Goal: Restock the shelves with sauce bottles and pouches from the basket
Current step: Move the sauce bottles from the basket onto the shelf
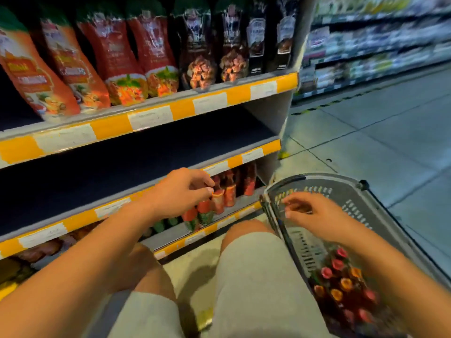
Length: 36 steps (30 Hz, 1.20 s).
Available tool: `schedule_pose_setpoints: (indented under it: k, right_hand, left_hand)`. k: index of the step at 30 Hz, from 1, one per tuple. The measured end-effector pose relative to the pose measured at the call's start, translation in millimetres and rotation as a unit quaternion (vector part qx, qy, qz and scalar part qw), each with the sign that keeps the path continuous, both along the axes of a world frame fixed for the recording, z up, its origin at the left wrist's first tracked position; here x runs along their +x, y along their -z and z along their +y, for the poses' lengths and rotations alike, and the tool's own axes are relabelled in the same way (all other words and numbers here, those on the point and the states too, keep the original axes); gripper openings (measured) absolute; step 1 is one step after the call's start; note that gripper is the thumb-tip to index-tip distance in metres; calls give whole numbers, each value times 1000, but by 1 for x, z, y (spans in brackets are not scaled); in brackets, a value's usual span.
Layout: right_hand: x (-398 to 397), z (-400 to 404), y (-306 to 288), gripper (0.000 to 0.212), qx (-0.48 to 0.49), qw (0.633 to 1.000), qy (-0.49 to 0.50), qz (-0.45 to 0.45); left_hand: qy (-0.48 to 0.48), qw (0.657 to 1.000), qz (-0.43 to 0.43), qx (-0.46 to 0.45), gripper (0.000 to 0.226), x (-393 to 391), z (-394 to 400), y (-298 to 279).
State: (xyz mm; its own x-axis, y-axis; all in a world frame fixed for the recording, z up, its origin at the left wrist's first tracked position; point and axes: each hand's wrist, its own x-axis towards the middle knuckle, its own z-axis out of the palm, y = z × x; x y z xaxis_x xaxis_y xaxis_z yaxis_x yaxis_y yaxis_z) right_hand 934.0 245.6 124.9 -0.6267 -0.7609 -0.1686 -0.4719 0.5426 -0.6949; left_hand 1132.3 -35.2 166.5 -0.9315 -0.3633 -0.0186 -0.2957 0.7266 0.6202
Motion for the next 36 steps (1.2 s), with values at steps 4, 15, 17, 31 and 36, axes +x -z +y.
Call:
schedule_pose_setpoints:
  k: [4,15,17,31,36]
  right_hand:
    - [-34,98,32,27,56,993,103,-3]
    - [-82,199,112,18,161,973,166,-17]
    - [-93,197,124,25,182,971,156,-9]
    - [-146,159,218,26,322,946,1,23]
    - [-139,155,255,24,329,944,7,21]
  left_hand:
    - [87,996,-26,26,8,-72,68,1]
    - [283,941,-181,-41,19,-219,218,75]
    - [306,923,-227,-55,19,-240,239,91]
    - [225,916,-332,-22,26,-281,309,239]
    - [287,876,-383,-59,46,-277,319,276]
